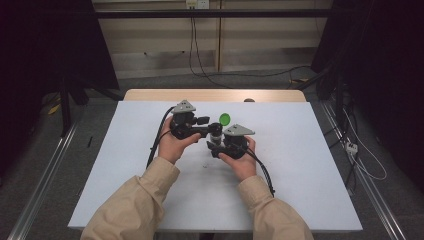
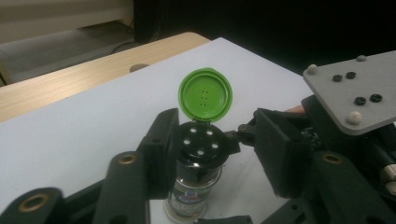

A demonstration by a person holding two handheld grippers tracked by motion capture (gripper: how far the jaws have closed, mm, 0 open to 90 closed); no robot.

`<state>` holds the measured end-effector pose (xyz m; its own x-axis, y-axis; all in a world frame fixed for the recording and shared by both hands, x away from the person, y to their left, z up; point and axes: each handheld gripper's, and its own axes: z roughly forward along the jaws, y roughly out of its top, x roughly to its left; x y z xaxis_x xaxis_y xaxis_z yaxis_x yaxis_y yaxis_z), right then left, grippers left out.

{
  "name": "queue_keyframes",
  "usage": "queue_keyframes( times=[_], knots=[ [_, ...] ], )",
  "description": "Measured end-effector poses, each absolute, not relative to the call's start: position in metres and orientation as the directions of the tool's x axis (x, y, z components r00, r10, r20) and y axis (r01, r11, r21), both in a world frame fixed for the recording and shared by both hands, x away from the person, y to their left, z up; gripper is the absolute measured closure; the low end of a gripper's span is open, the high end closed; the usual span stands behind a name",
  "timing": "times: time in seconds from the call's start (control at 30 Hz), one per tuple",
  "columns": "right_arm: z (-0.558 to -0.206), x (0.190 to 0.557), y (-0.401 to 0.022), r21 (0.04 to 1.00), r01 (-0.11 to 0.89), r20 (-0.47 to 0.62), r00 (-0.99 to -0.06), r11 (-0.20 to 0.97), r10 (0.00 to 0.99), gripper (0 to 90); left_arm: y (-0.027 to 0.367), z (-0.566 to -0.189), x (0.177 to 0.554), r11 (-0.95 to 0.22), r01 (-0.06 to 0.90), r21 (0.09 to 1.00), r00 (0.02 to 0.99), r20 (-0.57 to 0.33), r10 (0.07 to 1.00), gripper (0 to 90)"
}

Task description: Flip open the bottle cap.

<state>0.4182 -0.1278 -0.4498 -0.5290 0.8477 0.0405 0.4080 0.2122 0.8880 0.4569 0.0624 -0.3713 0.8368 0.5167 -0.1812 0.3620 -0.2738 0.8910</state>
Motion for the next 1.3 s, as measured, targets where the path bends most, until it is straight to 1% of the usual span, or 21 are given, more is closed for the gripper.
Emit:
queue_keyframes(
  times=[0.03,0.07,0.1,0.17,0.2,0.27,0.33,0.43,0.57,0.63,0.67,0.7,0.8,1.03,1.3],
  knots=[
    [-0.450,0.418,-0.128,0.888,0.408,0.040,-0.529,0.212,0.848,23.6,0.062,-0.371,0.457,-0.274,0.362,0.891,0.837,-0.181,0.517,47.3],
    [-0.448,0.417,-0.128,0.886,0.412,0.044,-0.532,0.213,0.846,21.7,0.063,-0.371,0.457,-0.273,0.365,0.890,0.835,-0.183,0.519,45.0],
    [-0.448,0.417,-0.128,0.886,0.412,0.044,-0.532,0.213,0.846,21.7,0.064,-0.372,0.457,-0.270,0.367,0.890,0.834,-0.186,0.520,45.0],
    [-0.445,0.415,-0.129,0.888,0.414,0.057,-0.533,0.202,0.844,21.1,0.067,-0.372,0.456,-0.261,0.373,0.890,0.833,-0.198,0.516,39.9],
    [-0.445,0.415,-0.129,0.888,0.414,0.057,-0.533,0.202,0.844,21.1,0.068,-0.373,0.456,-0.259,0.376,0.889,0.832,-0.202,0.516,39.9],
    [-0.443,0.414,-0.130,0.887,0.413,0.055,-0.536,0.205,0.842,19.3,0.070,-0.374,0.456,-0.263,0.380,0.887,0.831,-0.202,0.519,35.5],
    [-0.443,0.413,-0.131,0.887,0.413,0.054,-0.536,0.205,0.843,18.9,0.073,-0.374,0.455,-0.269,0.380,0.885,0.832,-0.199,0.518,34.2],
    [-0.441,0.409,-0.133,0.889,0.408,0.055,-0.546,0.208,0.836,18.4,0.076,-0.375,0.453,-0.268,0.378,0.886,0.836,-0.202,0.510,29.0],
    [-0.441,0.405,-0.136,0.890,0.408,0.061,-0.549,0.203,0.834,17.9,0.080,-0.378,0.451,-0.275,0.381,0.883,0.840,-0.206,0.501,26.8],
    [-0.441,0.402,-0.140,0.890,0.413,0.076,-0.551,0.192,0.831,17.0,0.082,-0.380,0.449,-0.276,0.383,0.882,0.840,-0.208,0.500,23.4],
    [-0.441,0.402,-0.140,0.890,0.413,0.076,-0.551,0.192,0.831,17.0,0.083,-0.380,0.449,-0.278,0.384,0.880,0.842,-0.210,0.497,23.4],
    [-0.441,0.399,-0.143,0.891,0.414,0.080,-0.549,0.188,0.832,16.6,0.084,-0.381,0.447,-0.280,0.385,0.879,0.844,-0.212,0.492,19.9],
    [-0.440,0.396,-0.146,0.890,0.407,0.063,-0.554,0.205,0.830,15.5,0.088,-0.383,0.443,-0.288,0.372,0.882,0.853,-0.202,0.482,18.5],
    [-0.440,0.386,-0.158,0.887,0.427,0.101,-0.555,0.178,0.825,14.2,0.097,-0.389,0.436,-0.291,0.370,0.882,0.858,-0.205,0.470,16.4],
    [-0.438,0.371,-0.171,0.891,0.416,0.097,-0.562,0.180,0.821,13.9,0.105,-0.396,0.427,-0.310,0.355,0.882,0.870,-0.190,0.454,13.8]
  ],
)
